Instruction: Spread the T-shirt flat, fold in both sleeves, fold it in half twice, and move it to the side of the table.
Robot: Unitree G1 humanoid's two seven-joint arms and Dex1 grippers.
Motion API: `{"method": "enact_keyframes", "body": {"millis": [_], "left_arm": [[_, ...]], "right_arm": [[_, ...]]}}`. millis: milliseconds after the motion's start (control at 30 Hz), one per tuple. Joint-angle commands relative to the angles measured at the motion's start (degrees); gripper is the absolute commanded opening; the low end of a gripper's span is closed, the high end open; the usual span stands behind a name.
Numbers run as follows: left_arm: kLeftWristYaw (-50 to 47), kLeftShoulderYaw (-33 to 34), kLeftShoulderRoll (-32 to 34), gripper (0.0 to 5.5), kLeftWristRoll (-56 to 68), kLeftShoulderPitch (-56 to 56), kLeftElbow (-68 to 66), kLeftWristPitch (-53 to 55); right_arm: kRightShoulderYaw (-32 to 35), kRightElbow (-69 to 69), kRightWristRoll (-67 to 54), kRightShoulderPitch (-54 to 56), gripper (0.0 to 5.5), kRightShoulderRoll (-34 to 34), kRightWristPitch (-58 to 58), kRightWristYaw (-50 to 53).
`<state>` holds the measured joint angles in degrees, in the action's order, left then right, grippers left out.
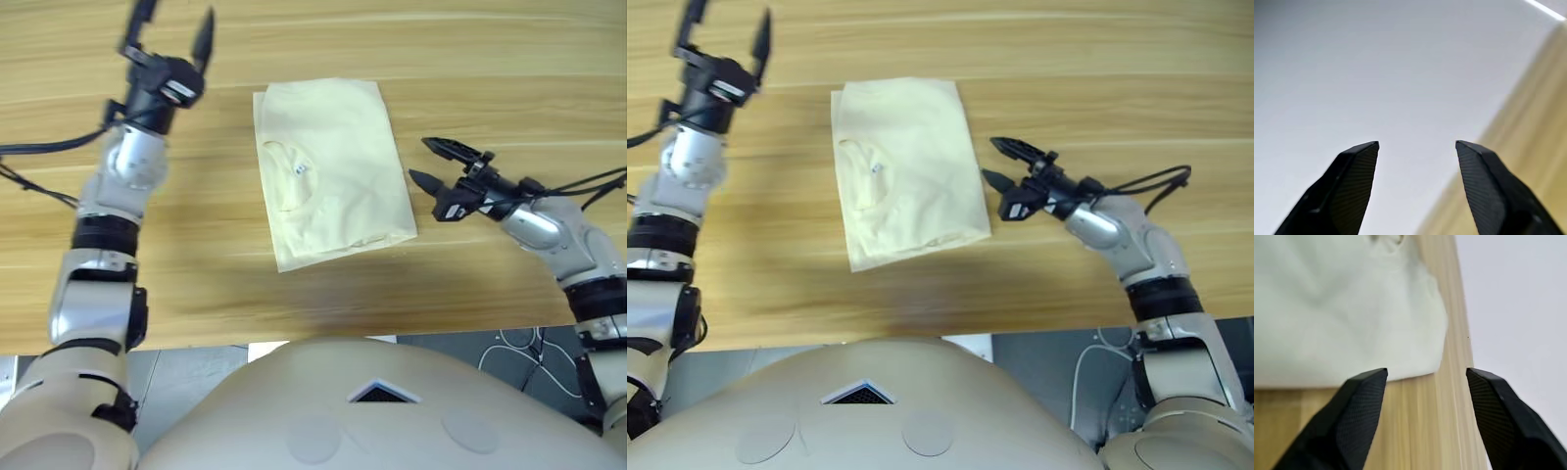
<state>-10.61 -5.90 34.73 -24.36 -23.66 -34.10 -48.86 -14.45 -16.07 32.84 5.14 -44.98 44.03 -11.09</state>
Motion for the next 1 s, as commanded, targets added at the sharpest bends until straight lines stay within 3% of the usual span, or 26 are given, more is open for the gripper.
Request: {"method": "enact_keyframes", "body": {"millis": [33,167,367,733,1000], "left_arm": [[12.7,-3.8,8.6,2.93,-1.5,16.2,11.9,1.0],[27.7,-5.3,18.5,2.93,2.9,36.8,30.9,5.7],[39.4,-6.8,22.2,2.93,4.7,45.9,37.6,12.0],[46.2,-18.3,14.8,2.93,-1.0,32.9,31.2,9.4],[46.4,-21.2,13.8,2.93,-1.7,30.4,28.7,8.0]], "right_arm": [[1.9,-0.6,8.8,-2.0,2.98,-7.2,-0.6,3.6],[2.7,5.4,9.9,-8.7,2.98,-13.3,-1.0,-0.2],[-1.6,8.8,8.6,-7.4,2.98,-11.6,0.7,-6.7],[-5.8,4.8,7.0,-1.3,2.98,-8.6,3.7,-8.6],[-6.0,7.8,3.7,-4.8,2.98,-9.4,5.0,-10.5]]}}
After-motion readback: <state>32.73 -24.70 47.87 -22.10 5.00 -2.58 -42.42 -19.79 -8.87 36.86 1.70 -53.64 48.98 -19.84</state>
